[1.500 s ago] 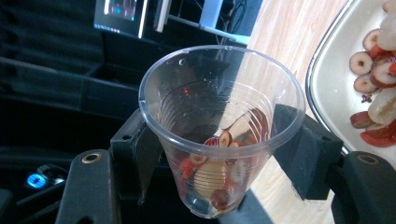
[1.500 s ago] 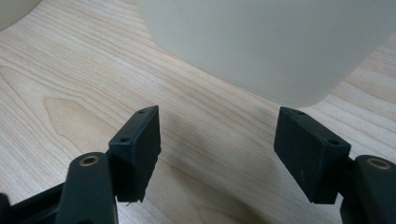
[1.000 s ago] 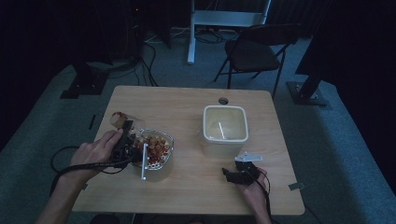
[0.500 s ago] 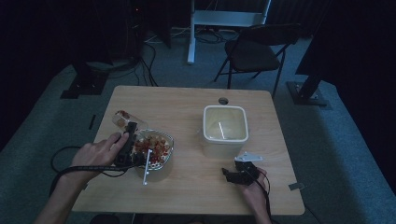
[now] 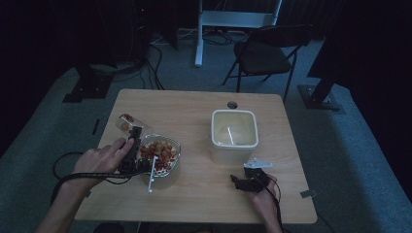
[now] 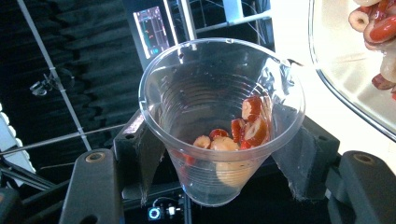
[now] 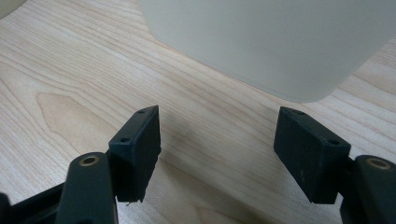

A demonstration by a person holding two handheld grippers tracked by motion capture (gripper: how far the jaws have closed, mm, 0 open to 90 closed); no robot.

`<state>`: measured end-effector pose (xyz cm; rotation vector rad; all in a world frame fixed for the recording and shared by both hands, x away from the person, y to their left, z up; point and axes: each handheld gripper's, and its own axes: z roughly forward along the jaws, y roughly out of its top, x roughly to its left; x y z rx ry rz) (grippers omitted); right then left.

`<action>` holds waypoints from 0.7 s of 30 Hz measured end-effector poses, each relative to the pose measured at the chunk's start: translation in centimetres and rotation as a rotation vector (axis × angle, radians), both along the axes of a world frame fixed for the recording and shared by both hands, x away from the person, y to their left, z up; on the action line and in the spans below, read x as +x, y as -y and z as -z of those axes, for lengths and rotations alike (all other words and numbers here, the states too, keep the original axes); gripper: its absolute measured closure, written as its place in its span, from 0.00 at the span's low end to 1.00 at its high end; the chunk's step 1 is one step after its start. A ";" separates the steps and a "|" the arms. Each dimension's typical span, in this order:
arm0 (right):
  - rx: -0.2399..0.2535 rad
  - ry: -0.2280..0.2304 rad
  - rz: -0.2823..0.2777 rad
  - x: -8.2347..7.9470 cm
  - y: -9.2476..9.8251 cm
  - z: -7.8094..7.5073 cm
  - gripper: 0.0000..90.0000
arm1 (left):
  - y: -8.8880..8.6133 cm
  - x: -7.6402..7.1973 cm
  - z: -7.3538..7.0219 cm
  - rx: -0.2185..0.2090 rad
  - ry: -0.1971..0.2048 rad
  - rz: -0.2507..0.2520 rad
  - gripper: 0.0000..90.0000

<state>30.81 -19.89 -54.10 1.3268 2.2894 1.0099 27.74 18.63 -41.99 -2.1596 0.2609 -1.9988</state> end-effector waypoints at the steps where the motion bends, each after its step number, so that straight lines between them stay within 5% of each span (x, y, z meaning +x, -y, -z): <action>1: 0.000 0.000 0.000 0.0 0.0 0.0 0.35 | 0.0 0.0 0.0 -0.001 0.000 0.000 0.41; 21: -0.002 -0.002 -0.002 0.0 0.0 0.1 0.35 | 0.0 0.1 0.1 0.028 0.021 0.004 0.41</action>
